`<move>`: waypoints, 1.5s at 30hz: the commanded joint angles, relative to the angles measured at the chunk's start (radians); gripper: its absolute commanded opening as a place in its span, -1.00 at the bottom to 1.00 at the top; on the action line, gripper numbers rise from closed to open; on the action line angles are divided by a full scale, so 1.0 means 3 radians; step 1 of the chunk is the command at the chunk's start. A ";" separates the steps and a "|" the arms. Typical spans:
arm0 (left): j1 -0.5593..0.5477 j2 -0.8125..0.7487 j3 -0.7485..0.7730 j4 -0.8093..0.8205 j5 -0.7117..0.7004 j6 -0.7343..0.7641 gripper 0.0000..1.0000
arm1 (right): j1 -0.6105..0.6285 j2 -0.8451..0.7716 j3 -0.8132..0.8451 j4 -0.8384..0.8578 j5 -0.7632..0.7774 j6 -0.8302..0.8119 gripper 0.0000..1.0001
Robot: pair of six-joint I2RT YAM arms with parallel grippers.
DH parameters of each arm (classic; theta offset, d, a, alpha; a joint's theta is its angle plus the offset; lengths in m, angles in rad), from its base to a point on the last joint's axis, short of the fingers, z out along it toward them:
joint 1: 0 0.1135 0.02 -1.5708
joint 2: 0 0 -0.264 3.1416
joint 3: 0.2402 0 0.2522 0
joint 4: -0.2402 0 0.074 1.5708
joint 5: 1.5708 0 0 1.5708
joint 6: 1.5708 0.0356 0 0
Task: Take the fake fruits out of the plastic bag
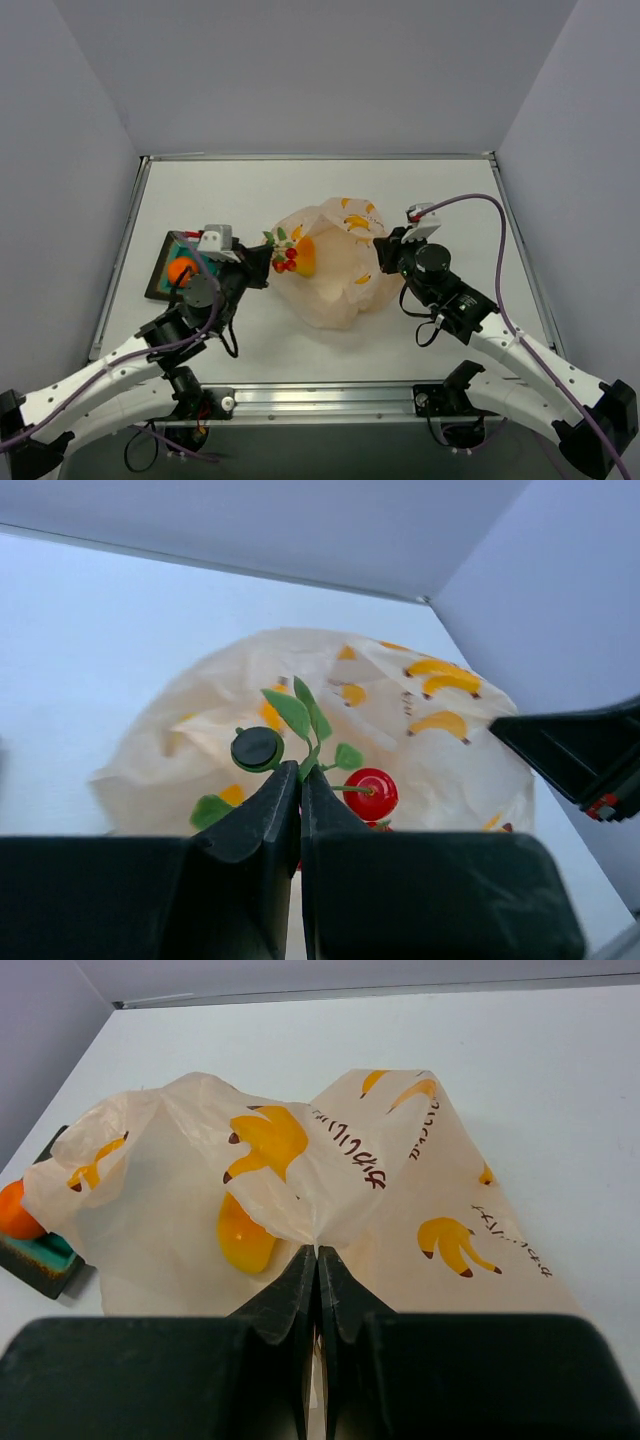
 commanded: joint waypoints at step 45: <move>0.2065 0.2038 0.0669 -0.0558 -0.1120 -0.0212 -0.14 | -0.0029 -0.0260 -0.0188 0.0242 -0.0024 -0.0023 -1.00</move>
